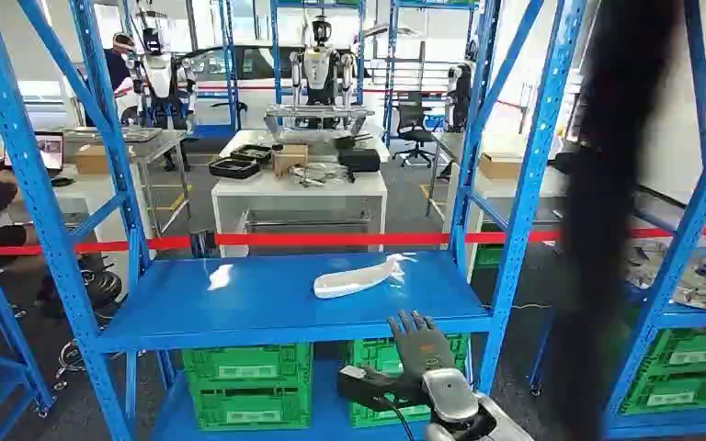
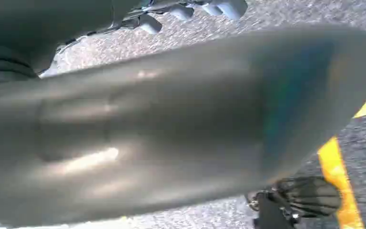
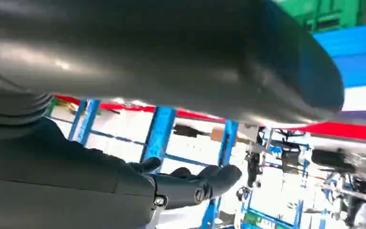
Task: Take the parts from the cabinet and place them on the table.
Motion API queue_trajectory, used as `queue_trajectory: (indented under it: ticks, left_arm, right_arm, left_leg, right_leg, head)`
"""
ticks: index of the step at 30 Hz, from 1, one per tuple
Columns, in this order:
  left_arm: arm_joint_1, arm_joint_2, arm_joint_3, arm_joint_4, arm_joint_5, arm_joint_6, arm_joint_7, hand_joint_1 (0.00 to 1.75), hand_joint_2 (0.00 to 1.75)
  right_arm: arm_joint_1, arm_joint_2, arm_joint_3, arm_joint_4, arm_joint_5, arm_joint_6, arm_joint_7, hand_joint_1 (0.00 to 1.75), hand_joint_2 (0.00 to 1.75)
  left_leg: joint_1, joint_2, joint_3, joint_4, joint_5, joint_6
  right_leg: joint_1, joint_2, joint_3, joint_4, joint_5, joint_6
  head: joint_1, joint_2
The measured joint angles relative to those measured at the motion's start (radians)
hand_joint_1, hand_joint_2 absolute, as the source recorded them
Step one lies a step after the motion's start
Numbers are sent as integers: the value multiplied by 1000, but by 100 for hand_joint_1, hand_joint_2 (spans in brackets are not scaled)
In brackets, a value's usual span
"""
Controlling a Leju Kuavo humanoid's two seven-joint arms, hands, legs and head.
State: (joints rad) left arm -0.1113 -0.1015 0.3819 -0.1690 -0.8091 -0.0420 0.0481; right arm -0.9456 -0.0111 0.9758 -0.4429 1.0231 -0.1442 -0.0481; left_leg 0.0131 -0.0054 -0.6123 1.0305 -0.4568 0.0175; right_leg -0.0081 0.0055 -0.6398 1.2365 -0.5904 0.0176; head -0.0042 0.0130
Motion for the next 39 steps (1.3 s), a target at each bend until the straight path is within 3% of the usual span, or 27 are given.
queue_trajectory:
  ticks: [2,3,5,7,8,10,12,13,15,16,17,18,19,20,21,22,23,24,25,27,29,31,32,33,34,37,39]
  left_arm:
    - [2,-2,0,0,0,0,0,0,0]
    - [5,-2,0,0,0,0,0,0,0]
    - [5,-3,1,0,0,0,0,0,0]
    - [4,-5,1,1,0,0,0,0,0]
    - [2,-6,2,1,0,1,0,0,0]
    - [1,-10,2,1,0,2,-1,0,0]
    - [2,-9,2,0,0,3,-1,0,0]
    - [0,-9,2,-1,0,3,-2,0,0]
    - [-4,-10,2,-1,0,3,-4,0,0]
    - [-3,-10,2,0,0,3,-5,0,0]
    - [-1,-10,2,0,1,3,-5,0,0]
    - [3,-9,3,0,1,3,-5,0,0]
    - [4,-9,3,0,1,3,-6,0,0]
    - [5,-9,3,-1,2,3,-6,0,0]
    - [5,-8,4,-1,2,3,-6,0,0]
    - [6,-8,4,0,2,3,-7,0,0]
    - [6,-8,6,1,2,3,-7,0,0]
    - [5,-8,8,1,2,3,-6,0,0]
    - [6,-8,10,0,2,3,-6,0,0]
    - [5,-12,10,0,2,3,-7,0,0]
    - [4,-14,12,0,2,3,-8,0,0]
    - [2,-13,16,-1,2,3,-9,0,0]
    - [3,-14,16,0,2,3,-9,0,0]
    - [6,-14,17,0,2,3,-9,0,0]
    - [8,-14,18,0,2,3,-9,0,0]
    - [8,-15,19,0,2,3,-9,0,0]
    - [2,-14,19,0,2,3,-9,0,0]
  right_arm:
    - [8,-1,0,0,0,4,0,0,0]
    - [11,-1,0,0,0,4,0,0,0]
    - [11,-3,0,1,0,4,2,0,0]
    - [11,-4,0,1,2,3,3,0,0]
    - [12,-4,0,2,3,3,3,0,0]
    - [13,-4,-2,2,8,4,2,0,0]
    - [9,-4,-12,2,12,3,1,0,0]
    - [5,-3,-16,2,12,3,1,0,0]
    - [1,-1,-17,2,18,4,-3,0,0]
    - [3,0,-17,2,19,7,-3,0,0]
    - [5,0,-17,2,19,10,-5,0,0]
    - [6,0,-17,2,21,11,-6,0,0]
    - [6,0,-17,2,21,11,-6,0,0]
    - [5,0,-18,2,24,11,-6,0,0]
    - [5,2,-18,2,26,12,-6,0,0]
    - [6,5,-19,2,28,12,-6,0,0]
    - [5,6,-21,3,29,13,-6,0,0]
    - [4,9,-23,3,29,15,-6,0,0]
    - [5,10,-26,3,30,16,-6,0,0]
    - [0,10,-32,3,30,15,-5,0,0]
    - [-5,10,-34,3,31,14,-5,0,0]
    - [-2,10,-34,3,31,15,-6,0,0]
    - [3,10,-34,3,32,16,-5,0,0]
    - [7,10,-34,3,31,16,-5,0,0]
    - [8,10,-35,3,31,16,-5,0,0]
    - [7,9,-35,4,32,16,-5,0,0]
    - [7,10,-35,4,32,18,-6,0,0]
  left_leg:
    - [-4,-2,17,0,-17,2]
    - [-5,-3,31,0,-28,2]
    - [-9,-5,61,0,-48,0]
    - [-11,-4,78,-1,-71,-4]
    - [-14,-9,95,2,-79,-12]
    - [-13,-7,107,11,-84,-25]
    - [-12,-6,108,13,-91,-38]
    - [-11,-3,98,52,-90,-44]
    - [-8,-1,19,181,-118,-52]
    - [-6,-1,-31,246,-152,-56]
    - [-6,-1,-68,285,-179,-57]
    - [-6,0,-93,288,-183,-57]
    - [-6,0,-95,257,-162,-57]
    - [-6,0,-83,190,-110,-56]
    - [-7,0,-66,117,-46,-53]
    - [-8,1,-51,30,48,-49]
    - [-12,1,-56,1,45,-43]
    - [-14,1,-40,6,32,-32]
    - [-16,0,-43,2,42,-24]
    - [-10,-1,-27,-7,38,-13]
    - [-6,-1,-10,-17,31,-3]
    - [-6,-1,1,-17,18,2]
    - [-6,-2,8,-17,10,2]
    - [-5,-2,18,-17,2,1]
    - [-5,-4,32,-17,-8,-2]
    - [-3,-4,68,-16,-40,-15]
    - [-7,-4,73,-12,-55,-28]
  right_leg:
    - [1,0,-83,90,-43,-1]
    - [1,0,-101,82,-33,-4]
    - [5,0,-85,-31,59,-17]
    - [16,-1,-50,-203,216,-37]
    - [23,0,-51,-197,165,-37]
    - [24,2,-35,-206,179,-40]
    - [17,2,-5,-213,173,-54]
    - [17,2,9,-217,166,-60]
    - [16,1,22,-217,153,-69]
    - [16,2,29,-217,144,-70]
    - [16,3,37,-217,135,-70]
    - [16,5,49,-216,125,-68]
    - [15,6,61,-216,115,-67]
    - [15,7,78,-216,103,-65]
    - [15,6,92,-216,93,-64]
    - [15,6,99,-217,81,-60]
    - [18,7,106,-207,72,-55]
    - [19,10,103,-211,67,-47]
    - [18,11,110,-213,63,-40]
    - [21,11,117,-211,61,-35]
    - [18,7,66,-124,57,-25]
    - [10,6,-34,25,3,-14]
    - [8,6,-77,79,-27,-10]
    - [6,5,-103,97,-32,-8]
    - [3,3,-107,65,0,-6]
    - [-3,-3,-33,-176,182,-6]
    - [6,-5,-27,-204,151,-20]
  head:
    - [1,0]
    - [2,0]
    - [4,0]
    - [3,0]
    - [1,0]
    - [1,0]
    - [0,0]
    - [-1,0]
    - [-4,0]
    - [-4,0]
    - [-4,0]
    - [-5,0]
    - [-5,0]
    - [-6,0]
    - [-6,0]
    - [-6,0]
    - [-6,0]
    - [-7,0]
    - [-7,0]
    - [-4,0]
    - [0,0]
    - [0,0]
    - [0,0]
    - [1,0]
    - [1,0]
    - [2,0]
    - [2,0]
